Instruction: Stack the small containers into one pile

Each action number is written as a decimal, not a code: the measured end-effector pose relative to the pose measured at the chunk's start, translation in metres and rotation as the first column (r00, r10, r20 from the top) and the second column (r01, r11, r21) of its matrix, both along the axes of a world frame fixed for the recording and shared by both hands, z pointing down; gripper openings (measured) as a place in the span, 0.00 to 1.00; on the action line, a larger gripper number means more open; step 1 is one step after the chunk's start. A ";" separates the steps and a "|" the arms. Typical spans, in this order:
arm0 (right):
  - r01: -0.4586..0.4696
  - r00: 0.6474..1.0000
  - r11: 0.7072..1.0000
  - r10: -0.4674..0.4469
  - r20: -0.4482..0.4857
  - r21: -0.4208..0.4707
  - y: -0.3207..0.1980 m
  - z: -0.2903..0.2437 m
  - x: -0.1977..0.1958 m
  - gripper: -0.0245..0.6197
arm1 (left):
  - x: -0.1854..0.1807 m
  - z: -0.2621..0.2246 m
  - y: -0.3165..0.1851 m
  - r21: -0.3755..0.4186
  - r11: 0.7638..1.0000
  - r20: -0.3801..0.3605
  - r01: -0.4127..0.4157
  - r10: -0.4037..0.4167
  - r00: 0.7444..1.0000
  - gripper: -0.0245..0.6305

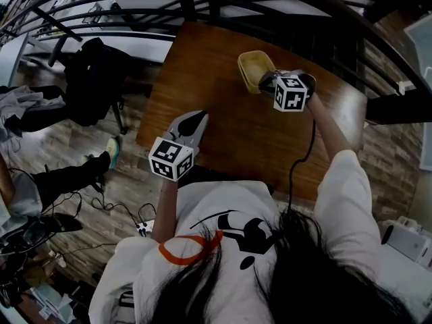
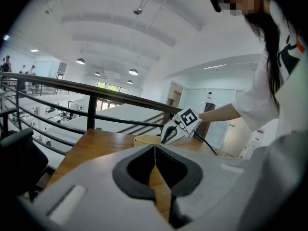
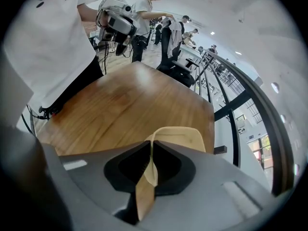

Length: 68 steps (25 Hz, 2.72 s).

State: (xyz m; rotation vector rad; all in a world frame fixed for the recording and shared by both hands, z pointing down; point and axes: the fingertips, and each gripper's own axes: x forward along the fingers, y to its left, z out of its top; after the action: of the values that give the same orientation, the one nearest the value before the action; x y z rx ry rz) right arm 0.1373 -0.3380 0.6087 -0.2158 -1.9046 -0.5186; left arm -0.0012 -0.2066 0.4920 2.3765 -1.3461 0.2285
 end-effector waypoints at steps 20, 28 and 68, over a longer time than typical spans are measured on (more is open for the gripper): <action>-0.324 0.887 0.931 0.361 0.290 -0.168 0.014 -0.044 -0.004 0.19 | 0.008 -0.007 0.002 0.017 0.999 0.013 -0.032 0.032 0.999 0.04; -0.407 0.761 0.874 0.485 0.431 -0.266 0.049 -0.070 -0.008 0.19 | 0.013 -0.011 0.008 0.030 0.998 0.015 -0.051 0.050 0.999 0.04; -0.544 0.254 0.601 0.783 0.569 -0.585 0.327 -0.113 -0.136 0.08 | -0.050 -0.035 0.223 0.103 0.970 0.028 -0.218 0.217 0.976 0.04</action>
State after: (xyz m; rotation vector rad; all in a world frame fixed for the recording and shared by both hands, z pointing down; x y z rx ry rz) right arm 0.0013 -0.0107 0.4956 0.8379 -2.6788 0.3753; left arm -0.0510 0.0162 0.4570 2.6178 -1.1283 0.2440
